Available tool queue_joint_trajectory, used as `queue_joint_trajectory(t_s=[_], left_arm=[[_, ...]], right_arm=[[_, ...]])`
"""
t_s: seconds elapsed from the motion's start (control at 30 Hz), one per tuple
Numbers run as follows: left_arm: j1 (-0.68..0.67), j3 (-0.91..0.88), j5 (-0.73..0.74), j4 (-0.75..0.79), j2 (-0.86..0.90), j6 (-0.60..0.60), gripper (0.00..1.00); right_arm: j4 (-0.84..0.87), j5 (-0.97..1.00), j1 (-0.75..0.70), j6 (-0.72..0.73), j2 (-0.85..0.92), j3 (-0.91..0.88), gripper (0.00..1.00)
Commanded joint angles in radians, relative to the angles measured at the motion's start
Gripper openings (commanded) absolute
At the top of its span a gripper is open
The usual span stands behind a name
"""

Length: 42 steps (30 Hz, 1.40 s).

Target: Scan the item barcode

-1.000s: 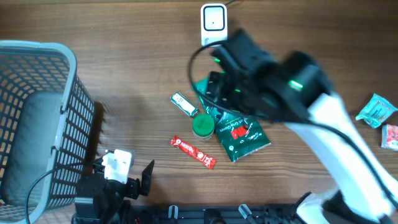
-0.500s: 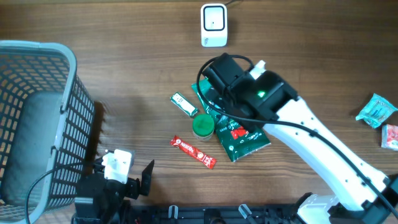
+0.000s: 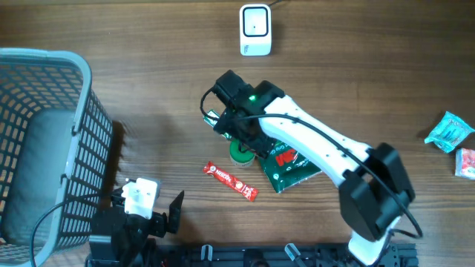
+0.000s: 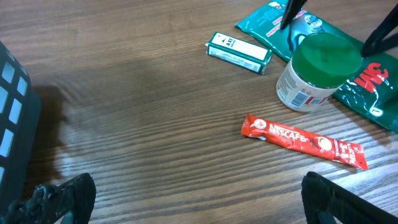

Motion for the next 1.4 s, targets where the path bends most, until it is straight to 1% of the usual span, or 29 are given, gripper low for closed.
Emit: queue_joint_trajectory(t_s=[0.0,0.1,0.13,0.2,0.33,0.43,0.47,0.53,0.63,0.67,0.7,0.77,0.8,0.83,0.87,0.93,0.97,1.07,1.1,1.17,1.2,1.37], left_arm=[[0.003,-0.001,0.009,0.003,-0.005,-0.006,1.0],[0.003,-0.001,0.009,0.004,-0.005,-0.006,1.0],[0.003,-0.001,0.009,0.003,-0.005,-0.006,1.0],[0.003,-0.001,0.009,0.003,-0.005,-0.005,1.0],[0.003,-0.001,0.009,0.003,-0.005,-0.006,1.0],[0.003,-0.001,0.009,0.003,-0.005,-0.006,1.0],[0.003,-0.001,0.009,0.004,-0.005,-0.006,0.99],[0.003,-0.001,0.009,0.003,-0.005,-0.006,1.0],[0.003,-0.001,0.009,0.003,-0.005,-0.006,1.0],[0.003,-0.001,0.009,0.003,-0.005,-0.006,1.0],[0.003,-0.001,0.009,0.003,-0.005,-0.006,1.0],[0.003,-0.001,0.009,0.004,-0.005,-0.006,1.0],[0.003,-0.001,0.009,0.003,-0.005,-0.006,1.0],[0.003,-0.001,0.009,0.003,-0.005,-0.006,1.0],[0.003,-0.001,0.009,0.003,-0.005,-0.006,1.0],[0.003,-0.001,0.009,0.003,-0.005,-0.006,1.0],[0.003,-0.001,0.009,0.003,-0.005,-0.006,1.0],[0.003,-0.001,0.009,0.003,-0.005,-0.006,1.0],[0.003,-0.001,0.009,0.003,-0.005,-0.005,1.0],[0.003,-0.001,0.009,0.003,-0.005,-0.006,1.0],[0.003,-0.001,0.009,0.003,-0.005,-0.006,1.0],[0.003,-0.001,0.009,0.003,-0.005,-0.006,1.0]], right_arm=[[0.005,-0.073,0.002,-0.026,0.079,-0.005,1.0],[0.011,-0.077,0.002,-0.026,0.113,-0.009,1.0],[0.011,-0.077,0.002,-0.027,0.119,-0.01,0.99],[0.013,-0.076,0.002,-0.033,0.133,-0.014,0.93],[0.027,-0.073,0.002,-0.034,0.17,-0.032,0.92],[0.031,-0.069,0.002,-0.034,0.176,-0.056,0.89],[0.035,-0.067,0.002,-0.034,0.176,-0.057,0.87],[0.035,-0.07,0.003,-0.034,0.176,-0.057,0.76],[0.04,-0.07,0.002,-0.061,0.176,-0.057,0.69],[0.038,-0.077,0.002,-0.071,0.176,-0.057,0.65],[0.037,-0.12,0.0,-0.115,0.176,-0.055,0.64],[0.031,-0.247,-0.027,-0.252,0.172,-0.05,0.63],[-0.01,-0.327,-0.062,-0.339,0.17,-0.042,0.64],[-0.09,-0.42,-0.117,-0.442,0.17,-0.022,0.62],[-0.144,-0.489,-0.153,-0.507,0.17,-0.008,0.61],[-0.253,-0.689,-0.234,-0.698,0.17,0.012,0.61],[-0.304,-0.748,-0.27,-0.768,0.17,0.014,0.61],[-0.468,-0.752,-0.337,-0.896,0.17,0.014,0.6],[-0.504,-0.752,-0.349,-0.925,0.17,0.013,0.58],[-0.563,-0.755,-0.365,-0.971,0.17,0.013,0.57],[-0.564,-0.771,-0.365,-0.992,0.167,0.013,0.55],[-0.564,-0.786,-0.365,-1.001,0.132,0.013,0.55]])
